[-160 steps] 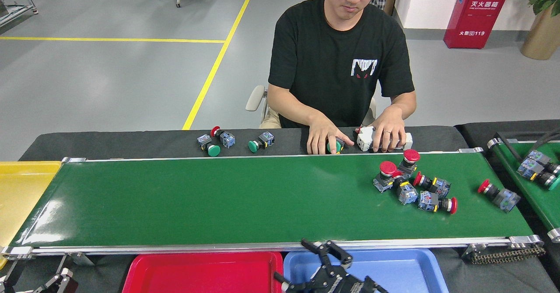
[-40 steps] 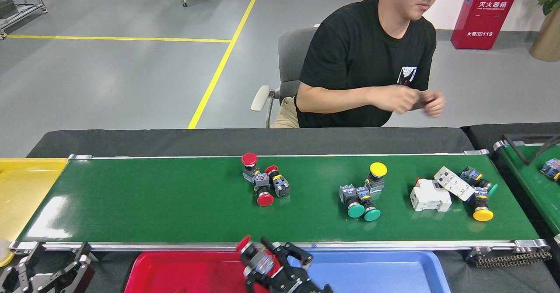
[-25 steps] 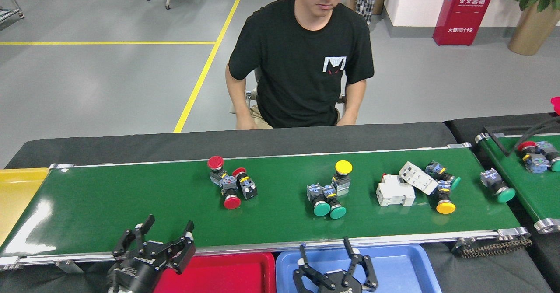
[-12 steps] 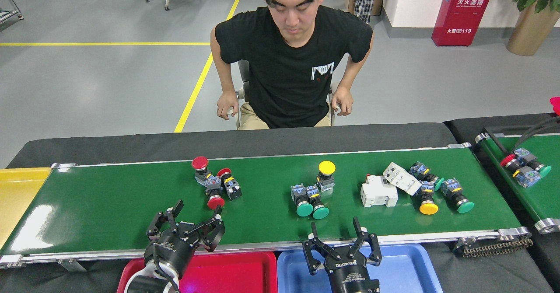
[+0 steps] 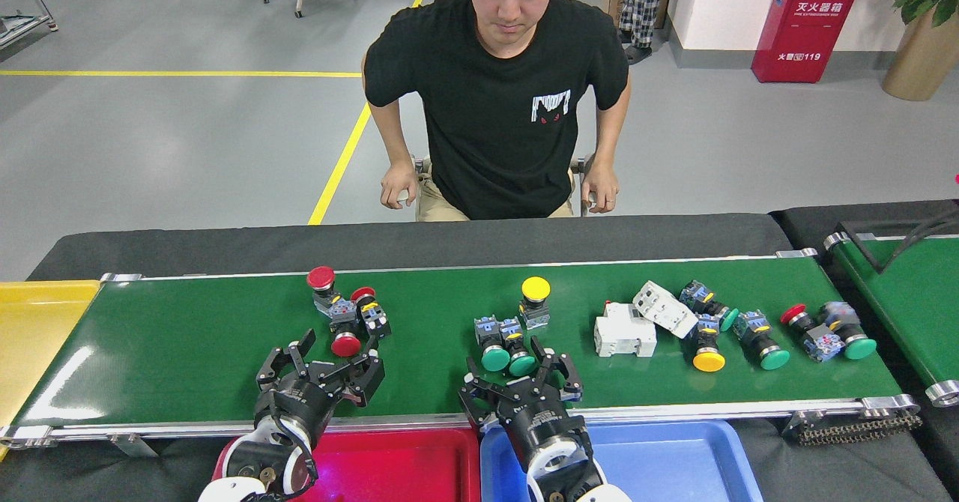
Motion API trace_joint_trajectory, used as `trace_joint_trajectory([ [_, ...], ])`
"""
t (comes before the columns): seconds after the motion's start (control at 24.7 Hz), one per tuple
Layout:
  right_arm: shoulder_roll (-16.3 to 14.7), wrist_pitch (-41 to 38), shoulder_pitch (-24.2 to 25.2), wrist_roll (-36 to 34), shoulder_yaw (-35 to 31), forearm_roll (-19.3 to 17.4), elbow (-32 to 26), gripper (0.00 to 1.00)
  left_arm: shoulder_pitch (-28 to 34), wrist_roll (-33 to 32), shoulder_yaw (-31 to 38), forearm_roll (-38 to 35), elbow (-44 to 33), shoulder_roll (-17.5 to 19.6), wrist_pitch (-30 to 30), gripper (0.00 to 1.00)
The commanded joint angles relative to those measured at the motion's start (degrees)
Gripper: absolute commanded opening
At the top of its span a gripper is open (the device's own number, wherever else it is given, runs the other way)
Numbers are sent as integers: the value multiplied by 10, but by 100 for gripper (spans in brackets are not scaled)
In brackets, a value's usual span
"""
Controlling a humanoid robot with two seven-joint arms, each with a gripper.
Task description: Pick switch part from conveyor to tray
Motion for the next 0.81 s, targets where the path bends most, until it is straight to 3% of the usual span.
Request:
trace_joint_trajectory([
  [0.0, 5, -18, -15, 7, 1, -7, 11, 73, -28, 5, -1, -1, 21, 5, 2, 100],
  [0.12, 5, -32, -17, 7, 0, -11, 14, 21, -42, 5, -1, -1, 45, 4, 2, 100],
  [0.16, 5, -42, -17, 5, -1, -11, 12, 13, -42, 6, 0, -1, 48, 4, 2, 100],
  [0.24, 5, -56, -17, 3, -1, -11, 6, 6, -42, 6, 1, -1, 54, 5, 3, 100],
  [0.41, 3, -74, -8, -1, 2, -10, -35, 3, -41, 6, 3, 0, 58, 8, 3, 100],
  [0.53, -12, -147, 35, -1, 17, -8, -121, 4, -40, 6, 6, 0, 60, 9, 3, 100],
  [0.57, -23, -192, 56, -1, 32, -7, -155, 12, -39, 6, 6, 0, 60, 9, 3, 100],
  [0.65, -47, -266, 97, 2, 63, -3, -205, 87, -38, 6, 7, 0, 60, 10, 4, 100],
  [0.69, -52, -293, 111, 4, 71, -3, -218, 100, -38, 6, 7, 1, 60, 12, 4, 100],
  [0.77, -52, -324, 118, 6, 74, -3, -220, 100, -37, 6, 20, 1, 60, 18, 4, 100],
])
